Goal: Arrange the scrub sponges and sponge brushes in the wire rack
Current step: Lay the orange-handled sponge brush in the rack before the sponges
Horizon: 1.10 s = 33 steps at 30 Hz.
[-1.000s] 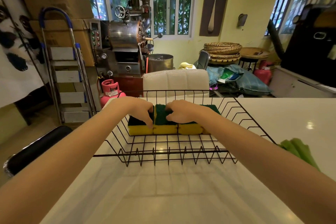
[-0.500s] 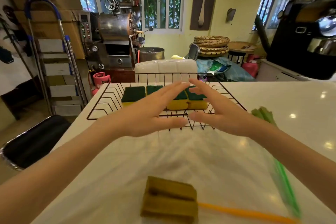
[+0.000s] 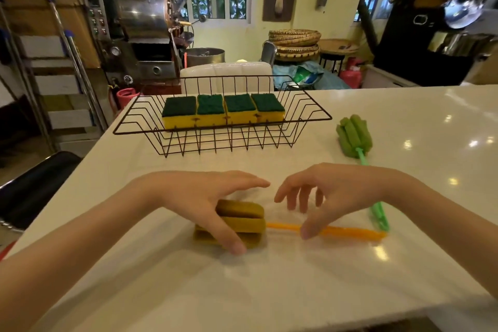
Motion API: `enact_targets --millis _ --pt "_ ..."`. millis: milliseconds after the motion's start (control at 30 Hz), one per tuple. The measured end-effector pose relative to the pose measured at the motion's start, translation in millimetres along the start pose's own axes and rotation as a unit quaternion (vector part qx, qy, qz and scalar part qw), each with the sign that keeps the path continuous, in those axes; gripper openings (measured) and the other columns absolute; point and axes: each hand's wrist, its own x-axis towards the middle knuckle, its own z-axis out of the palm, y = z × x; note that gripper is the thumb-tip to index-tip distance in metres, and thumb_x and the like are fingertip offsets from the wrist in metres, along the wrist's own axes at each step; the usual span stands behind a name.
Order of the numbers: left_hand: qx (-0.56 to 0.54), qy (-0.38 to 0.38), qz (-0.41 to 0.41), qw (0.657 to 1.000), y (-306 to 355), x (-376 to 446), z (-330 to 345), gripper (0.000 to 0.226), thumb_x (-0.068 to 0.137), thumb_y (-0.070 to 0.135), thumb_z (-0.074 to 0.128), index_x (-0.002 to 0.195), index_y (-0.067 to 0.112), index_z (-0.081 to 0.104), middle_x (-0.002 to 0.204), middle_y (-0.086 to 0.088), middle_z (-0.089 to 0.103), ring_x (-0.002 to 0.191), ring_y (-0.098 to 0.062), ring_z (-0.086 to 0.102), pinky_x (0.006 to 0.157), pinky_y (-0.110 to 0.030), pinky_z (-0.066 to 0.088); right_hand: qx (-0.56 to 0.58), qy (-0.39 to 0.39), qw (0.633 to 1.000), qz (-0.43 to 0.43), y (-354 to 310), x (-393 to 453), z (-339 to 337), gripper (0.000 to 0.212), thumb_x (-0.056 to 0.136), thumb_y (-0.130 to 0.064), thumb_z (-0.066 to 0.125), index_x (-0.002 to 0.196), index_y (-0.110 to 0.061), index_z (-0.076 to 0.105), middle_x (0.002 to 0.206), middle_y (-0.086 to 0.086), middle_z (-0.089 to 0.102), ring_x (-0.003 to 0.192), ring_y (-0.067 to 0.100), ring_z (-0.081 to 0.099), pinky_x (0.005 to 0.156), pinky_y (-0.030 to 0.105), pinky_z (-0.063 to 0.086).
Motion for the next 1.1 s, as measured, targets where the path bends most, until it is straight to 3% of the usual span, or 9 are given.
enact_targets --millis 133,267,400,500,600,767,933,1000,1100 --pt "0.057 -0.01 -0.008 0.998 -1 6 1 0.093 0.053 0.057 0.069 0.131 0.048 0.021 0.131 0.022 0.033 0.121 -0.004 0.035 0.101 -0.025 0.037 -0.023 -0.014 1.0 0.011 1 -4 5 0.05 0.066 -0.032 0.079 0.112 -0.03 0.058 0.091 -0.009 0.064 0.08 0.004 0.059 0.072 0.02 0.05" --pt "0.051 -0.02 -0.025 0.998 0 13 -4 0.081 0.06 0.051 0.074 0.127 0.05 0.029 0.105 0.03 0.04 0.105 -0.006 0.047 0.092 -0.025 0.045 -0.008 -0.021 1.0 0.009 8 -4 8 0.021 0.068 -0.022 0.077 0.081 -0.031 0.063 0.074 -0.009 0.061 0.072 0.012 0.06 0.077 0.043 0.055" --pt "0.057 -0.033 -0.045 0.997 5 15 -11 0.069 0.07 0.041 0.07 0.126 0.044 0.03 0.112 0.014 0.043 0.105 -0.011 0.045 0.088 -0.024 0.045 -0.017 -0.014 1.0 0.004 11 -2 3 0.019 0.071 -0.022 0.074 0.07 -0.035 0.059 0.074 -0.001 0.063 0.071 0.018 0.06 0.076 0.047 0.054" --pt "0.064 -0.006 -0.042 0.997 4 14 -24 0.058 0.073 0.039 0.068 0.12 0.044 0.034 0.106 0.018 0.042 0.1 -0.007 0.044 0.077 -0.014 0.042 -0.032 0.022 0.999 -0.01 12 1 -9 0.017 0.072 -0.024 0.072 0.071 -0.036 0.059 0.081 0.009 0.069 0.077 0.025 0.063 0.079 0.048 0.052" --pt "0.058 0.055 -0.029 0.996 -1 8 -48 0.052 0.071 0.042 0.069 0.109 0.049 0.035 0.1 0.028 0.04 0.093 -0.002 0.046 0.071 -0.012 0.042 -0.035 0.072 0.997 -0.021 12 1 -29 0.013 0.074 -0.025 0.072 0.074 -0.034 0.062 0.083 0.006 0.069 0.079 0.021 0.063 0.081 0.044 0.052" --pt "0.023 0.16 -0.012 0.987 -11 -1 -86 0.049 0.063 0.053 0.068 0.104 0.051 0.041 0.108 0.024 0.049 0.096 -0.002 0.051 0.069 -0.015 0.045 -0.049 0.179 0.982 -0.034 13 11 -67 0.008 0.077 -0.026 0.07 0.082 -0.03 0.065 0.081 -0.005 0.067 0.077 0.01 0.062 0.072 0.022 0.051" --pt "-0.004 0.256 -0.019 0.967 -25 -5 -117 0.053 0.059 0.056 0.069 0.107 0.042 0.05 0.103 0.019 0.055 0.093 -0.005 0.054 0.068 -0.018 0.045 -0.074 0.232 0.968 -0.052 13 40 -97 0.015 0.082 -0.023 0.064 0.097 -0.022 0.068 0.08 -0.012 0.064 0.076 0.006 0.061 0.064 0.005 0.046" --pt "-0.013 0.291 -0.022 0.956 -33 -5 -127 0.051 0.061 0.056 0.07 0.106 0.039 0.053 0.1 0.017 0.056 0.091 -0.005 0.055 0.068 -0.017 0.043 -0.088 0.25 0.962 -0.06 13 55 -105 0.017 0.084 -0.023 0.062 0.099 -0.022 0.067 0.08 -0.012 0.062 0.076 0.006 0.059 0.059 0.009 0.046" --pt "-0.013 0.325 -0.042 0.945 -52 1 -136 0.037 0.068 0.038 0.068 0.103 0.033 0.056 0.098 0.015 0.056 0.091 -0.006 0.053 0.069 -0.017 0.042 -0.115 0.279 0.951 -0.068 13 78 -112 0.017 0.086 -0.026 0.058 0.101 -0.023 0.066 0.086 -0.009 0.064 0.079 0.009 0.059 0.062 0.015 0.043"
